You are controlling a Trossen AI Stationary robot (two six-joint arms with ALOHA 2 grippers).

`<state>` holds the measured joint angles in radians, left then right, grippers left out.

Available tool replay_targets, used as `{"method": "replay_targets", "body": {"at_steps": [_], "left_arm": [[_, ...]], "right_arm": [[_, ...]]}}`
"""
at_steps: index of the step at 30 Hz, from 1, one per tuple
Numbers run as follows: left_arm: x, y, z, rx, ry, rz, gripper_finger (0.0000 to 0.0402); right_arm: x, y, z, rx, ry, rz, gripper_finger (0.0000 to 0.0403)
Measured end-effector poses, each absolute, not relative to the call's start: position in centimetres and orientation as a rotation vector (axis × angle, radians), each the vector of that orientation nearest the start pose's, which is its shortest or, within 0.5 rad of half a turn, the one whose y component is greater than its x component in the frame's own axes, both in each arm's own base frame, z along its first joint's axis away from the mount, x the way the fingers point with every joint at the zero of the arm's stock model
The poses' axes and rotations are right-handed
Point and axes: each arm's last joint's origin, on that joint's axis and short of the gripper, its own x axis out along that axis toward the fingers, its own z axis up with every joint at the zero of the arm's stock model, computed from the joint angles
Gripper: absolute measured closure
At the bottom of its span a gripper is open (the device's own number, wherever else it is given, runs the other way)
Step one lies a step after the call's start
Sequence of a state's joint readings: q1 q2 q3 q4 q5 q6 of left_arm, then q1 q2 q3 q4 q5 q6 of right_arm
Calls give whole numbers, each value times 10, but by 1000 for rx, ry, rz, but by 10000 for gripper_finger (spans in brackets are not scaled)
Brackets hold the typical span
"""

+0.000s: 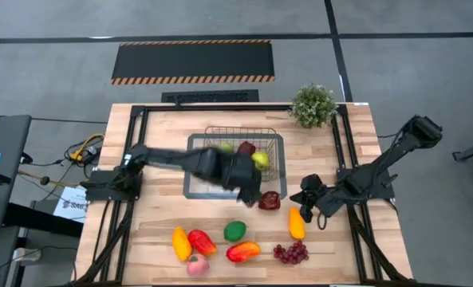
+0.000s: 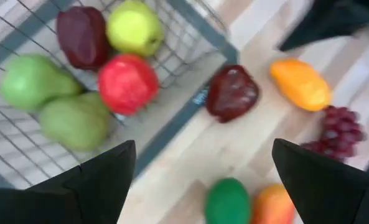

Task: Build produce basket
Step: Put the dark red apple into the bin

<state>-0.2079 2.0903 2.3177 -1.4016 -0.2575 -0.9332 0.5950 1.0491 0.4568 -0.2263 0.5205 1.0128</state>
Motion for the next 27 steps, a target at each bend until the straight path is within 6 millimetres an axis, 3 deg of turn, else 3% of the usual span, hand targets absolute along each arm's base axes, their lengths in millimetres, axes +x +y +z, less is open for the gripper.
{"method": "replay_targets", "body": {"at_steps": [5,12,15,19,27], "left_arm": [[397,-128,351,-571,873,673,40],[396,-165,306,-656,758,768,40],[402,-172,279,-637,762,736,40],[411,-175,258,-587,738,644,40],[415,-159,241,-465,796,618,40]], "right_arm": [[175,88,162,505,691,-364,392],[186,78,139,454,768,-478,392],[195,80,133,448,773,-441,392],[207,86,126,459,781,-332,392],[225,96,123,429,807,-274,392]]}}
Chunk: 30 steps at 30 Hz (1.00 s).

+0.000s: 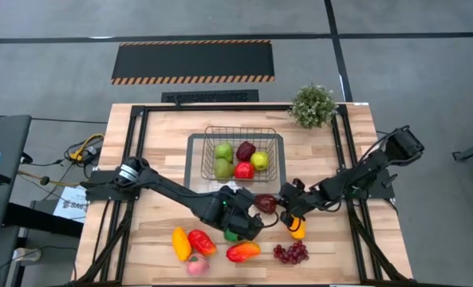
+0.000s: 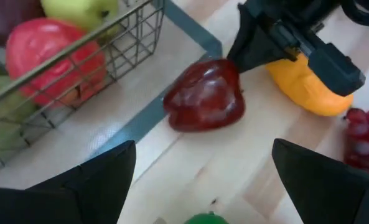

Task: Build produce basket
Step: Put the dark red apple into the bin

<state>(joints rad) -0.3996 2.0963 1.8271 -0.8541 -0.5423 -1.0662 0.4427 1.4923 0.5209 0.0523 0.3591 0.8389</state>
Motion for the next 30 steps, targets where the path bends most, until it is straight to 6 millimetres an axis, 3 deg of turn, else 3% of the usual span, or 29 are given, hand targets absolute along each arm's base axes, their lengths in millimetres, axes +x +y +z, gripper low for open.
{"method": "replay_targets", "body": {"at_steps": [8,14,21,30], "left_arm": [[422,-158,244,-365,817,502,40],[419,-158,236,-471,820,550,40],[417,-156,226,-674,768,674,40],[422,-152,227,-635,738,647,40]], "right_arm": [[247,108,137,370,793,-163,392],[252,119,146,291,788,-43,392],[247,131,147,264,791,8,392],[225,136,167,342,789,-59,399]]}}
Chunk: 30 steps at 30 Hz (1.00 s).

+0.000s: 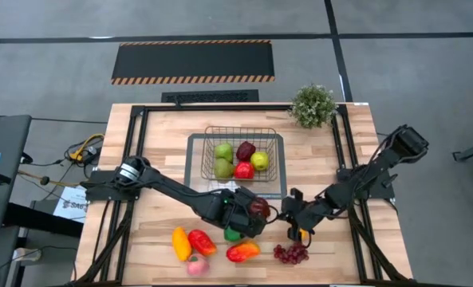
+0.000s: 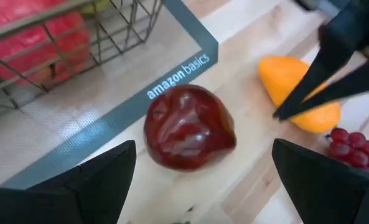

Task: Build produce basket
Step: Put the dark red apple into the bin

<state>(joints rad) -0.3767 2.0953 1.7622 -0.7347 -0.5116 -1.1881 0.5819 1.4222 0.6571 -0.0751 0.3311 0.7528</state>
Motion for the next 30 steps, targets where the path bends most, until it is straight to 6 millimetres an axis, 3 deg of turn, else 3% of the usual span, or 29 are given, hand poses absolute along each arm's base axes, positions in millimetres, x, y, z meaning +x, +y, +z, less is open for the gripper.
{"method": "replay_targets", "body": {"at_steps": [5,9,15,25,30], "left_arm": [[423,-149,227,-653,716,673,40],[422,-149,227,-725,698,711,40],[419,-155,227,-838,665,755,40],[430,-155,190,-759,760,764,40],[436,-150,188,-698,794,691,40]], "right_arm": [[225,122,171,317,736,-218,398],[236,110,158,308,769,-263,398],[246,111,144,330,805,-242,397],[260,114,136,343,770,-138,398],[258,113,136,336,793,-135,396]]}}
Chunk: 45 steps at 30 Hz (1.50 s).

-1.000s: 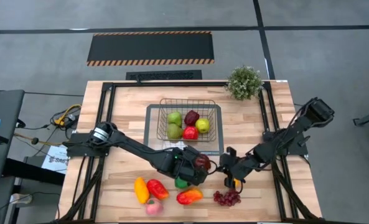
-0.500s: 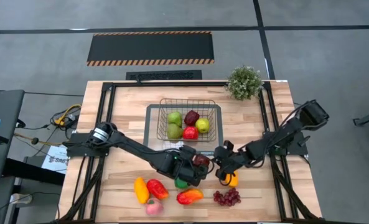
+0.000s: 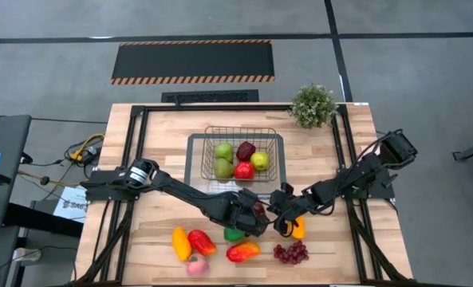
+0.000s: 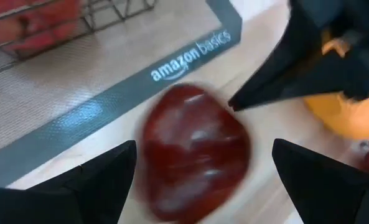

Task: Build produce basket
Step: Put the dark red apple into the bin

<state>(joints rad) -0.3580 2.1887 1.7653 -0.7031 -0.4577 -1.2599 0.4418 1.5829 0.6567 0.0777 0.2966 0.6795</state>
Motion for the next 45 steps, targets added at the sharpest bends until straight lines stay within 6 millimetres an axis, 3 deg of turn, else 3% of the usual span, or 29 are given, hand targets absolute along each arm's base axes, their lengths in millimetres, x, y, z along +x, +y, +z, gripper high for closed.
{"method": "replay_targets", "body": {"at_steps": [6,20,29,38,45], "left_arm": [[439,-146,177,-629,886,632,40],[443,-132,175,-608,954,591,40],[445,-123,180,-706,980,603,95],[459,-125,222,-751,952,492,106],[459,-113,279,-724,940,474,105]], "right_arm": [[259,112,137,338,791,-121,396],[249,111,142,307,863,-107,397],[218,103,183,323,861,-106,396],[193,95,220,397,734,-113,396],[175,84,232,398,724,-156,396]]}}
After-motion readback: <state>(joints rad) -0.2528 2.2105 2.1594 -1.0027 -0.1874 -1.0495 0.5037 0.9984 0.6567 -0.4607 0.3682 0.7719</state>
